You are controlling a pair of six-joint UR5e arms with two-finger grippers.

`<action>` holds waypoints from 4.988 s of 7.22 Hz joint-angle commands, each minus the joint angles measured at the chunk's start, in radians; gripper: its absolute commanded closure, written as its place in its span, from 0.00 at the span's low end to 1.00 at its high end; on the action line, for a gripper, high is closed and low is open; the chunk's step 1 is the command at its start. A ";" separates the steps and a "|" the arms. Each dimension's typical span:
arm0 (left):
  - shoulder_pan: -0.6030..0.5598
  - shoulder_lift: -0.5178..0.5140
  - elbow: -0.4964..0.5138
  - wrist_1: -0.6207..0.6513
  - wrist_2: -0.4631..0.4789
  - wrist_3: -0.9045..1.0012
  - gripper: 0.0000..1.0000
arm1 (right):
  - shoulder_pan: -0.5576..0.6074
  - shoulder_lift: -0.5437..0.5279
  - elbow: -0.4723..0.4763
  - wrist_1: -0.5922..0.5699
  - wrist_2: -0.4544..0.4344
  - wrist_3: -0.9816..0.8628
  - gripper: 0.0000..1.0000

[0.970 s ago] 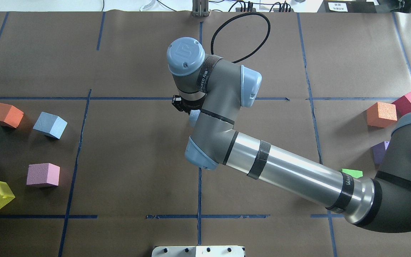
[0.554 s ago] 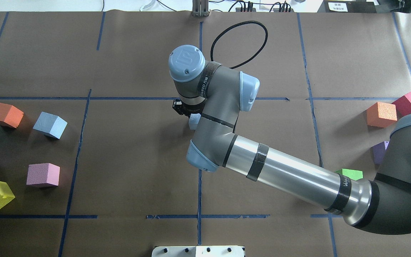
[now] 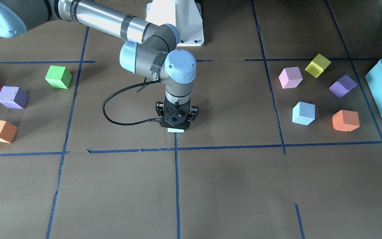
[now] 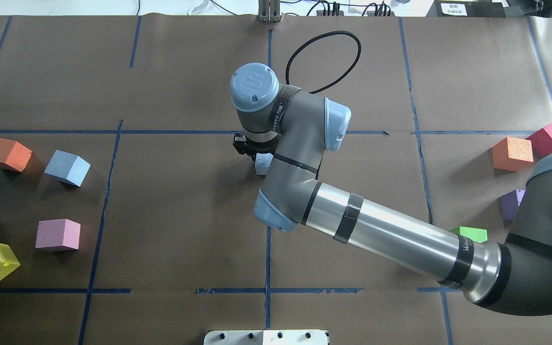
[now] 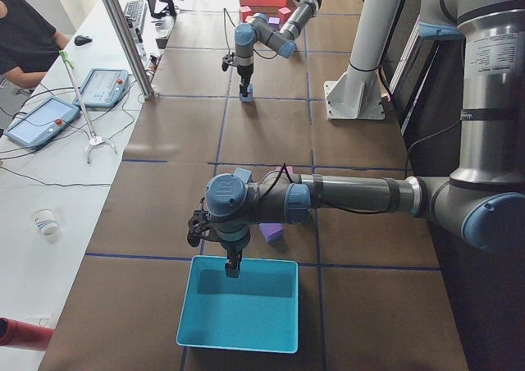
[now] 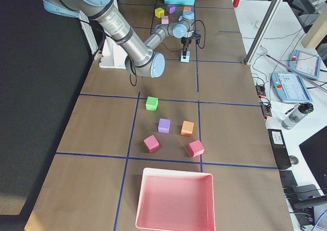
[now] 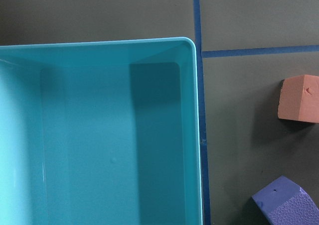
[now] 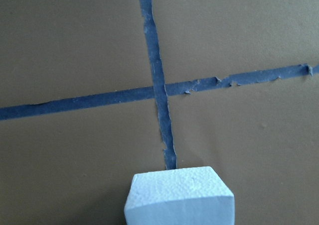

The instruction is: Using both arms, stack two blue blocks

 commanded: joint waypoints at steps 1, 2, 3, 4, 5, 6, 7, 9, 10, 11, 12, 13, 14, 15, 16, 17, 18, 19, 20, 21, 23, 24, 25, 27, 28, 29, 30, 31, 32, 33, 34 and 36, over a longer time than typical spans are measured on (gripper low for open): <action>0.000 0.000 0.000 0.000 0.000 0.000 0.00 | 0.002 -0.001 0.006 0.003 -0.001 -0.003 0.01; 0.000 0.000 -0.001 0.000 0.000 0.000 0.00 | 0.014 -0.001 0.026 0.001 0.005 -0.005 0.01; 0.001 0.000 -0.001 0.000 0.000 0.000 0.00 | 0.043 -0.005 0.079 -0.025 0.019 -0.006 0.01; 0.000 0.000 -0.001 0.000 0.000 0.000 0.00 | 0.084 -0.027 0.203 -0.139 0.049 -0.018 0.01; 0.001 -0.002 -0.006 0.000 0.000 0.000 0.00 | 0.106 -0.031 0.353 -0.299 0.066 -0.055 0.01; 0.001 -0.005 -0.027 -0.003 0.001 0.000 0.00 | 0.133 -0.028 0.467 -0.398 0.068 -0.058 0.01; 0.003 -0.008 -0.068 -0.003 0.001 0.000 0.00 | 0.185 -0.044 0.548 -0.451 0.114 -0.061 0.01; 0.018 -0.009 -0.229 0.020 -0.004 -0.050 0.00 | 0.299 -0.195 0.712 -0.455 0.172 -0.130 0.00; 0.125 -0.006 -0.341 0.046 -0.002 -0.175 0.00 | 0.377 -0.291 0.754 -0.455 0.219 -0.262 0.00; 0.211 -0.008 -0.408 0.044 -0.005 -0.275 0.00 | 0.443 -0.374 0.783 -0.451 0.261 -0.410 0.00; 0.341 -0.023 -0.452 0.034 -0.004 -0.370 0.00 | 0.522 -0.446 0.784 -0.448 0.327 -0.561 0.00; 0.415 -0.066 -0.466 0.032 0.003 -0.435 0.00 | 0.570 -0.525 0.784 -0.439 0.350 -0.680 0.00; 0.487 -0.098 -0.463 0.034 0.085 -0.458 0.00 | 0.619 -0.572 0.784 -0.438 0.352 -0.806 0.00; 0.565 -0.104 -0.432 0.008 0.166 -0.504 0.00 | 0.655 -0.611 0.782 -0.436 0.373 -0.858 0.00; 0.584 -0.124 -0.346 -0.088 0.176 -0.508 0.00 | 0.692 -0.631 0.778 -0.436 0.407 -0.912 0.00; 0.586 -0.141 -0.220 -0.235 0.176 -0.524 0.00 | 0.715 -0.659 0.775 -0.436 0.407 -0.970 0.00; 0.616 -0.173 -0.122 -0.349 0.177 -0.617 0.00 | 0.736 -0.679 0.773 -0.436 0.407 -1.004 0.00; 0.657 -0.195 -0.077 -0.383 0.177 -0.656 0.00 | 0.749 -0.689 0.772 -0.436 0.407 -1.026 0.00; 0.687 -0.207 -0.054 -0.382 0.181 -0.660 0.00 | 0.753 -0.689 0.765 -0.436 0.407 -1.029 0.00; 0.690 -0.215 -0.027 -0.383 0.181 -0.660 0.00 | 0.752 -0.688 0.758 -0.435 0.407 -1.026 0.00; 0.707 -0.221 -0.004 -0.383 0.181 -0.660 0.00 | 0.753 -0.688 0.756 -0.435 0.407 -1.026 0.00; 0.718 -0.221 0.008 -0.383 0.181 -0.661 0.00 | 0.753 -0.688 0.756 -0.435 0.407 -1.026 0.00; 0.734 -0.223 0.023 -0.382 0.181 -0.661 0.00 | 0.753 -0.689 0.755 -0.435 0.407 -1.026 0.00; 0.738 -0.233 0.042 -0.384 0.179 -0.666 0.00 | 0.753 -0.689 0.755 -0.435 0.407 -1.028 0.00; 0.738 -0.233 0.040 -0.383 0.179 -0.667 0.15 | 0.755 -0.688 0.755 -0.435 0.407 -1.028 0.00; 0.739 -0.233 0.039 -0.380 0.177 -0.667 0.49 | 0.755 -0.689 0.755 -0.435 0.407 -1.028 0.00; 0.738 -0.232 0.036 -0.379 0.181 -0.667 0.76 | 0.756 -0.689 0.756 -0.435 0.409 -1.028 0.00; 0.730 -0.230 0.011 -0.374 0.176 -0.667 0.93 | 0.764 -0.689 0.756 -0.435 0.409 -1.029 0.00; 0.724 -0.229 -0.027 -0.339 0.173 -0.678 0.97 | 0.770 -0.689 0.756 -0.436 0.409 -1.031 0.00; 0.707 -0.238 -0.088 -0.237 0.173 -0.680 0.99 | 0.776 -0.689 0.756 -0.436 0.412 -1.031 0.00; 0.705 -0.306 -0.172 -0.056 0.174 -0.681 0.99 | 0.790 -0.691 0.756 -0.436 0.415 -1.034 0.00; 0.712 -0.535 -0.213 0.238 0.174 -0.757 0.98 | 0.831 -0.735 0.742 -0.435 0.465 -1.121 0.00</action>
